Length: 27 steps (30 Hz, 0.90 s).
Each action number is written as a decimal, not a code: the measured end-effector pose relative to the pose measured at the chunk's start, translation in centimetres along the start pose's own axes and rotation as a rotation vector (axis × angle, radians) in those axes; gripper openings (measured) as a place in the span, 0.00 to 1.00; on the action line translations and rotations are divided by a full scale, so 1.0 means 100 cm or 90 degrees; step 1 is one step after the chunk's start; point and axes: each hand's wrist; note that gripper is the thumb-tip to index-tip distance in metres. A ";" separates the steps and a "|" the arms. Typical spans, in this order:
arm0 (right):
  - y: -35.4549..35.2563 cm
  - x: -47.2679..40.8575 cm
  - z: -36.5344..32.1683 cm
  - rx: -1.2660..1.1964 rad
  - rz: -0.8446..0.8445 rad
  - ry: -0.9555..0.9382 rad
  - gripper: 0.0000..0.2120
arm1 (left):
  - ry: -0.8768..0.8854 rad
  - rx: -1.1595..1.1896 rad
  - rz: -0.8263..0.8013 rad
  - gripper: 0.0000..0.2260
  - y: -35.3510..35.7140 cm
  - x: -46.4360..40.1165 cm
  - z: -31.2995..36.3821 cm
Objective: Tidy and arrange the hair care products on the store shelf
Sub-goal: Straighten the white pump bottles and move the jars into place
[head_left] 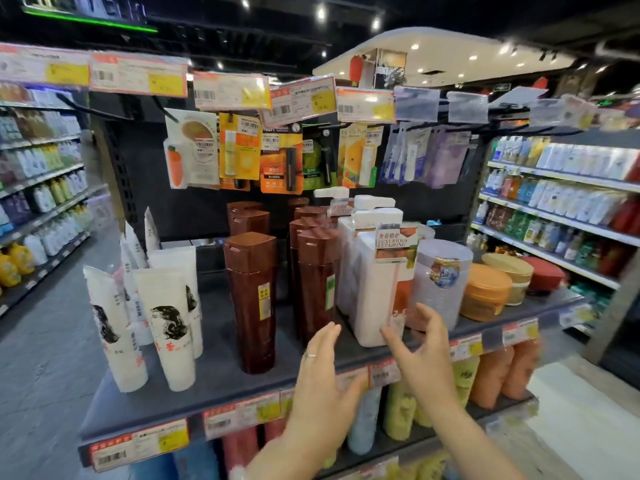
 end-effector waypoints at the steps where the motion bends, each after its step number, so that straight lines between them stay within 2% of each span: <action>1: -0.004 -0.006 0.006 -0.010 -0.036 0.016 0.30 | -0.030 -0.012 -0.020 0.30 0.009 -0.004 0.004; 5: -0.009 -0.026 0.015 -0.014 -0.156 0.026 0.31 | -0.108 -0.032 -0.054 0.34 0.038 -0.021 0.026; 10: -0.010 -0.043 0.027 -0.031 -0.206 -0.007 0.32 | -0.211 -0.066 -0.020 0.35 0.063 -0.050 0.033; 15: -0.015 -0.058 0.035 -0.055 -0.280 -0.043 0.31 | -0.208 -0.096 0.110 0.25 0.075 -0.050 0.034; 18: -0.012 -0.059 0.043 -0.082 -0.298 -0.057 0.33 | -0.199 -0.097 0.169 0.24 0.079 -0.047 0.035; 22: -0.010 -0.060 0.052 -0.080 -0.318 -0.073 0.37 | -0.212 -0.084 0.204 0.24 0.082 -0.043 0.038; 27: -0.012 -0.063 0.056 -0.094 -0.342 -0.099 0.36 | -0.231 -0.083 0.238 0.22 0.086 -0.045 0.037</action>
Point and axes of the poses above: each hand's wrist, its own x-axis away from the middle knuckle, its own y-axis out of the palm, z = x × y, and after that the axes turned 12 degrees about -y, right-handed
